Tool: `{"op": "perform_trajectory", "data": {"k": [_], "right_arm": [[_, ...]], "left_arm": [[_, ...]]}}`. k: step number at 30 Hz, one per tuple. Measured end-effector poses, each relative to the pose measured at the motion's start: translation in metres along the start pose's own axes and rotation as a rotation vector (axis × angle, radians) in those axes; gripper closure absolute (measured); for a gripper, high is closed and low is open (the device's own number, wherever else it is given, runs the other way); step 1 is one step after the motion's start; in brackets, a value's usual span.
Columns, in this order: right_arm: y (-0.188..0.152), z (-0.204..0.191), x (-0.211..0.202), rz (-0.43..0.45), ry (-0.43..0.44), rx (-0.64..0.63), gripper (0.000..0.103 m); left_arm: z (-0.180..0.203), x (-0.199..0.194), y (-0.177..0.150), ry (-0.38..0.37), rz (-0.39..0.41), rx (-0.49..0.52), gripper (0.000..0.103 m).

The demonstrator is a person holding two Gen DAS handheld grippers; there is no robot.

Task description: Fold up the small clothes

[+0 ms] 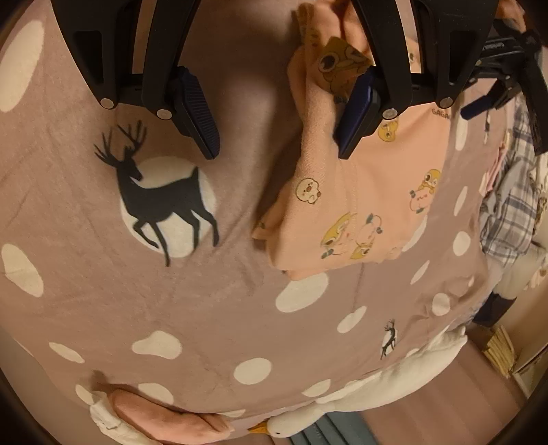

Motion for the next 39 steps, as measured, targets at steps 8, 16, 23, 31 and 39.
{"op": "perform_trajectory", "data": {"k": [8, 16, 23, 31, 39], "right_arm": [[-0.004, 0.005, -0.016, 0.027, -0.057, -0.003, 0.034], [-0.021, -0.003, -0.066, 0.092, -0.028, -0.042, 0.034], [-0.048, -0.026, -0.123, 0.180, -0.026, -0.130, 0.014], [-0.069, -0.050, -0.152, 0.246, -0.052, -0.215, 0.001], [-0.086, -0.064, -0.128, 0.218, -0.131, -0.257, 0.001]], "left_arm": [[-0.001, -0.010, -0.013, 0.038, 0.010, -0.012, 0.001], [0.003, -0.060, -0.026, -0.002, 0.099, -0.040, 0.001], [0.023, -0.116, -0.035, -0.050, 0.190, -0.020, 0.001], [0.036, -0.142, -0.055, -0.066, 0.204, -0.001, 0.000], [0.032, -0.132, -0.068, -0.057, 0.177, -0.030, 0.000]]}}
Point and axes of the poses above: each gripper's, at about its wrist camera, not at the fingertips, and x roughly the way its jaws point, z to its right, y to its top, the point moved 3 cm from there along x, roughly the way its jaws point, and after that the axes turned 6 degrees about -z, right-handed, at the moved point
